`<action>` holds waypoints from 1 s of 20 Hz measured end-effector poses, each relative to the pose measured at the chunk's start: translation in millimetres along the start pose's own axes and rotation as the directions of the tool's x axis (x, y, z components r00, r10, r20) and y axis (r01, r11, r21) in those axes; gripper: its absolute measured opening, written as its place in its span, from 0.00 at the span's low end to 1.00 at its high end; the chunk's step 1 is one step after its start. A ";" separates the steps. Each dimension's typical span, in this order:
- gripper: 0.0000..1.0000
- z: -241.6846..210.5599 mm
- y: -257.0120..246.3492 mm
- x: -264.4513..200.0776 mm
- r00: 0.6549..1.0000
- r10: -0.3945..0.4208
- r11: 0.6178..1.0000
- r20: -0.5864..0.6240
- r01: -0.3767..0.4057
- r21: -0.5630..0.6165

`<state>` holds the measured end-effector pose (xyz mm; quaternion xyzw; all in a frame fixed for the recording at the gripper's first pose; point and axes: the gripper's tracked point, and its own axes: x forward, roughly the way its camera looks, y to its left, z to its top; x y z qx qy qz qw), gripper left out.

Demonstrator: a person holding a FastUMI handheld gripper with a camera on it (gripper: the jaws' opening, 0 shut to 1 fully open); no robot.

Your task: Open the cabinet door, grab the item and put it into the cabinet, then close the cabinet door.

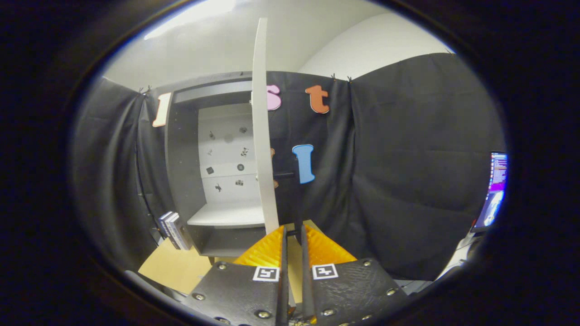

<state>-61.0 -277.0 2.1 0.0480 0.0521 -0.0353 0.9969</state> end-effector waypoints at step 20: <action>0.86 -197.0 234.1 58.4 0.901 0.329 0.943 -0.284 -0.332 0.039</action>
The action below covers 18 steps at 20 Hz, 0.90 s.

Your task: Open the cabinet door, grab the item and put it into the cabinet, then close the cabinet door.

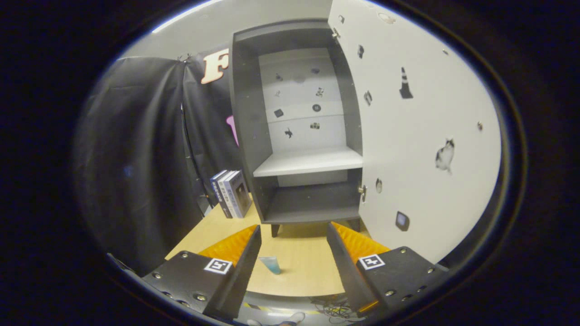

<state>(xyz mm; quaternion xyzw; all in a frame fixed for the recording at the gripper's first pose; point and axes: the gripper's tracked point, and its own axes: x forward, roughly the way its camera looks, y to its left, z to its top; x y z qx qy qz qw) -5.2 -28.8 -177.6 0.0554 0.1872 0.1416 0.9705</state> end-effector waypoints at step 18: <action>0.87 -166.1 61.3 146.2 0.951 0.063 0.998 -0.302 -0.068 -0.004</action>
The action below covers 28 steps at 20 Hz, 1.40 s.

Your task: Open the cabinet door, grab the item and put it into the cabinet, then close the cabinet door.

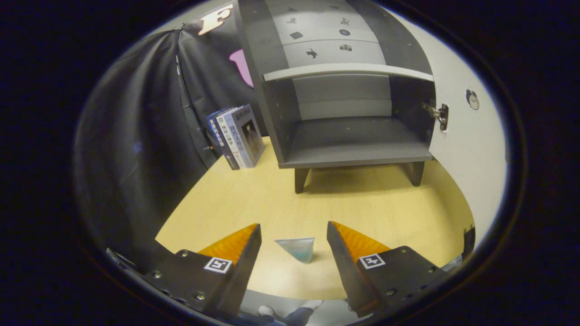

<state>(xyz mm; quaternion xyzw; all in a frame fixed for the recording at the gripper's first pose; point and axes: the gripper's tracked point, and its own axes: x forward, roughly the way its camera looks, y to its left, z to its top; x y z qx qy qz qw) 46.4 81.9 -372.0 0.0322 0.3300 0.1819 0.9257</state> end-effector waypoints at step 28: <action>0.54 186.0 -17.1 -89.6 0.963 -0.079 0.993 0.258 0.097 -0.060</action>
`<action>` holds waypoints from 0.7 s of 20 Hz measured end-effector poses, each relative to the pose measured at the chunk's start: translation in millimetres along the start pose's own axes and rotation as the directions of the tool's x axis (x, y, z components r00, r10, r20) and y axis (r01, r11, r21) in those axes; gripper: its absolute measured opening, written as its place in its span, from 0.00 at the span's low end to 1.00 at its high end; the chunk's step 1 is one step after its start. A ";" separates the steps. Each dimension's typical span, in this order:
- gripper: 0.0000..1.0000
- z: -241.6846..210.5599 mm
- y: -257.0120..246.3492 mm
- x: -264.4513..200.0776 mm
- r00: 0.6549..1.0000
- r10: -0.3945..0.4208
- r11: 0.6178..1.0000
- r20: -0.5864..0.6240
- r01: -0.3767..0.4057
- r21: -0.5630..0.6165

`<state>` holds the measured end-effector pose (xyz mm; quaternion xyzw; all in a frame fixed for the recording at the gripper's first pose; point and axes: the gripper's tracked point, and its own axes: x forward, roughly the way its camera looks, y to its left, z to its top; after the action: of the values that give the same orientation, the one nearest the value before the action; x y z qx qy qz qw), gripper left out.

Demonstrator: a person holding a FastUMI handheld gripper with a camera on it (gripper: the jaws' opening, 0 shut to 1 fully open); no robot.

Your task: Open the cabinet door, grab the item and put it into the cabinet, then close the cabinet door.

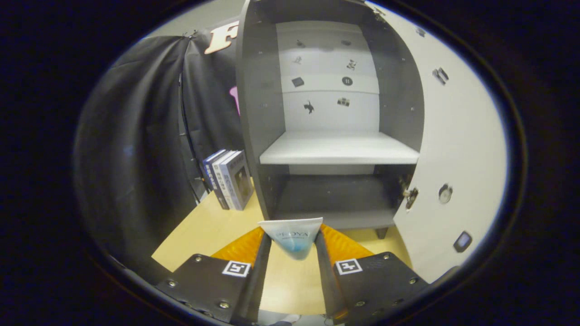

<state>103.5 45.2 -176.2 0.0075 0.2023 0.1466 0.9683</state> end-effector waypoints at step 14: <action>0.53 164.9 -53.0 104.6 0.993 -0.049 0.995 0.104 0.039 0.088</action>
<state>274.9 31.9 -69.5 0.0524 0.1566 0.1158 0.9794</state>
